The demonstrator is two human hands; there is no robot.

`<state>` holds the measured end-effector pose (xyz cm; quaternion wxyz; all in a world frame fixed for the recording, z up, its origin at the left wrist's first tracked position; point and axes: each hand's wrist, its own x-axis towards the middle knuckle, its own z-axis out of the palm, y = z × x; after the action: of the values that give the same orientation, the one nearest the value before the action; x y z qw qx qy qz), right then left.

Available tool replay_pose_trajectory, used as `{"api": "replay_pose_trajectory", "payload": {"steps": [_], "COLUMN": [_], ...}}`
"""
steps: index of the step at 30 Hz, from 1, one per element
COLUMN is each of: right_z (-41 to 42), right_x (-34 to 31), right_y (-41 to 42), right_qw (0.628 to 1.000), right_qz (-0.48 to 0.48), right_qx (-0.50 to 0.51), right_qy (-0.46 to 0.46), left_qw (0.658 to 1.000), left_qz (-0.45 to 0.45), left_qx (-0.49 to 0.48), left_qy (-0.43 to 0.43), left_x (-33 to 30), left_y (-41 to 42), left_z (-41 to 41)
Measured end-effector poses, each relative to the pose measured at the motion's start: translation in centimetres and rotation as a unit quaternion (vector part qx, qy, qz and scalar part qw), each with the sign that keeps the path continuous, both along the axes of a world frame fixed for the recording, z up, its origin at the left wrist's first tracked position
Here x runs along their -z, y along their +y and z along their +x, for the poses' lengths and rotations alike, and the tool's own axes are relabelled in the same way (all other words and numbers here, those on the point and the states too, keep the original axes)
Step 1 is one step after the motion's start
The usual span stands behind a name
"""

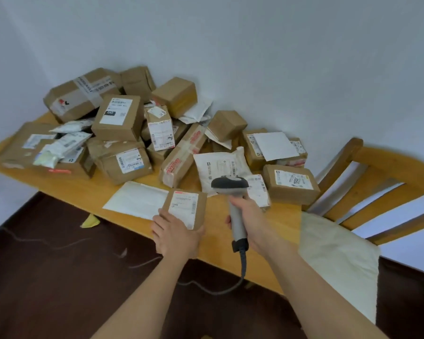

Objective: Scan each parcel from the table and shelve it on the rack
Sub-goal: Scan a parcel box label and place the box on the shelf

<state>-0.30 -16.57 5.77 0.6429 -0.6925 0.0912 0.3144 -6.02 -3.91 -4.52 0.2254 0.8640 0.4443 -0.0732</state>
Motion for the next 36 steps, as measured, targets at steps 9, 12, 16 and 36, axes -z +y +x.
{"api": "replay_pose_trajectory", "payload": {"steps": [9,12,16,36], "right_z": [-4.4,-5.4,-6.2,-7.5], "right_x": [-0.5,-1.4,-3.4,-8.5], "right_y": [0.9,0.8,0.3,-0.3], "right_qw": [0.997,0.996,0.994,0.998], "right_qz": [-0.007,-0.025,-0.036,-0.041], "right_qx": [-0.070,-0.080,-0.096,-0.047], "right_qy": [0.014,-0.003,-0.031,0.005], "left_qw": [0.986,0.980,0.977,0.972], "left_qz": [-0.149,-0.188,-0.203,-0.224], "left_qx": [-0.034,-0.002,0.010,-0.021], "left_qy": [-0.068,-0.071,-0.061,-0.063], "left_x": [1.1,1.0,0.2,-1.4], "left_y": [-1.0,-0.7,-0.3,1.6], "left_z": [-4.2,-5.3,-5.9,-6.0]}}
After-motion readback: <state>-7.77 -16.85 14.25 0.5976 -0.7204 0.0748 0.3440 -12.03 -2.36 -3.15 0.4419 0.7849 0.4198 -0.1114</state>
